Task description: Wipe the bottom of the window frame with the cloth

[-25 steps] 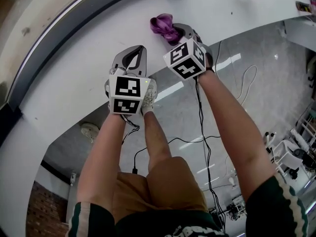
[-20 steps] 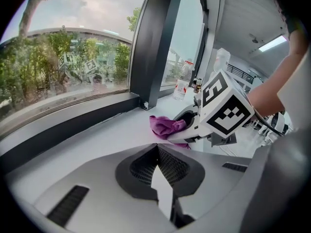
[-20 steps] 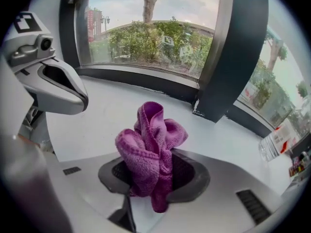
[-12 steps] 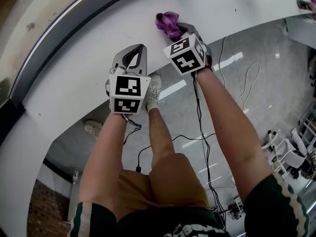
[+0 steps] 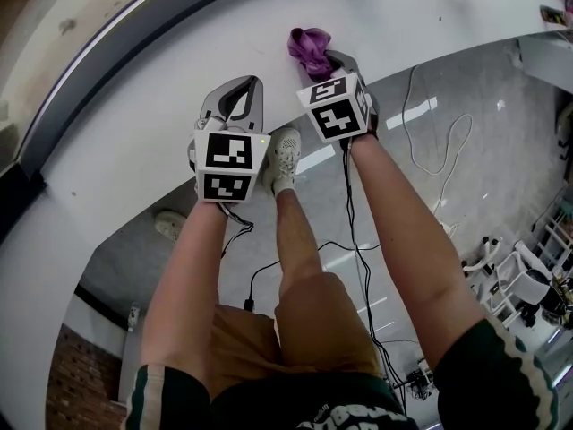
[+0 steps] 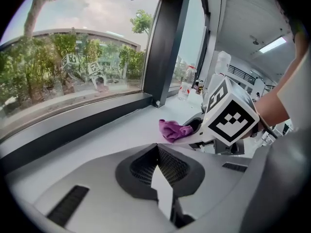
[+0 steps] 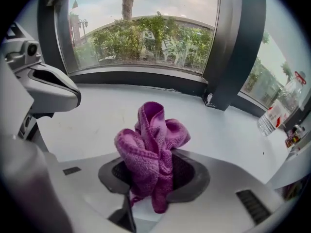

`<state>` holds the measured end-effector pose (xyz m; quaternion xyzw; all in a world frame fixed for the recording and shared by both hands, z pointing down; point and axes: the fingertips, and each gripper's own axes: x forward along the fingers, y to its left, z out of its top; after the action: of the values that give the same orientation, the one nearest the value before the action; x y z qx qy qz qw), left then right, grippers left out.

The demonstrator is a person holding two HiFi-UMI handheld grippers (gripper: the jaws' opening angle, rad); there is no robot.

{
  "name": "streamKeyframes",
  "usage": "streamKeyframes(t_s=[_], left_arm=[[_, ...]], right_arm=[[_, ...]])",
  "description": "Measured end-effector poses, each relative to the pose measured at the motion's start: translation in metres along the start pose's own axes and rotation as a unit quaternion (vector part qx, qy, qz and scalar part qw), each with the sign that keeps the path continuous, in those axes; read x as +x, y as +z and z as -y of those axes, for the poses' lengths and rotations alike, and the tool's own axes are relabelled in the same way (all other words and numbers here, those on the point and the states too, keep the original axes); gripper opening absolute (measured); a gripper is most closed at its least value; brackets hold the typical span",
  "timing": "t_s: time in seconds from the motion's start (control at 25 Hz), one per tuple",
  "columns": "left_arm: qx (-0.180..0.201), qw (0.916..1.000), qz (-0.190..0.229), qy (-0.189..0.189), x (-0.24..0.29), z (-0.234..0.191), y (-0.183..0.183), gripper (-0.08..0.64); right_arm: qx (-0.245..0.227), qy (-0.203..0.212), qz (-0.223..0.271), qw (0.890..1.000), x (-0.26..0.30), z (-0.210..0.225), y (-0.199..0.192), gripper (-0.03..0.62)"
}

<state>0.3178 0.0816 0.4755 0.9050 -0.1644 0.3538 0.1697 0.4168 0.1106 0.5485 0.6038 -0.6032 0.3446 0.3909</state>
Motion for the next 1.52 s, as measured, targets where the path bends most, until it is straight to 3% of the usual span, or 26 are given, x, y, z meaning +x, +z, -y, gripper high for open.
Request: streamKeyframes(t_s=[0.4, 0.64, 0.92, 1.16, 1.52], left_arm=[[-0.017, 0.9997, 0.005, 0.018, -0.044, -0.034, -0.028, 0.003], [-0.023, 0.9993, 0.007, 0.029, -0.061, -0.053, -0.043, 0.003], [-0.033, 0.9989, 0.006, 0.031, -0.064, -0.062, -0.054, 0.003], [-0.051, 0.9964, 0.020, 0.064, -0.077, -0.085, -0.057, 0.003], [-0.059, 0.9942, 0.043, 0.078, -0.096, -0.111, -0.069, 0.003]], right_arm=[[-0.009, -0.006, -0.010, 1.000, 0.002, -0.050, 0.012, 0.164], [0.003, -0.026, -0.015, 1.000, 0.003, -0.053, 0.011, 0.164], [0.003, -0.004, -0.012, 1.000, 0.005, -0.079, 0.017, 0.164], [-0.015, 0.026, -0.003, 1.000, 0.005, -0.115, 0.025, 0.164], [-0.004, 0.057, -0.002, 0.998, 0.010, -0.156, 0.036, 0.164]])
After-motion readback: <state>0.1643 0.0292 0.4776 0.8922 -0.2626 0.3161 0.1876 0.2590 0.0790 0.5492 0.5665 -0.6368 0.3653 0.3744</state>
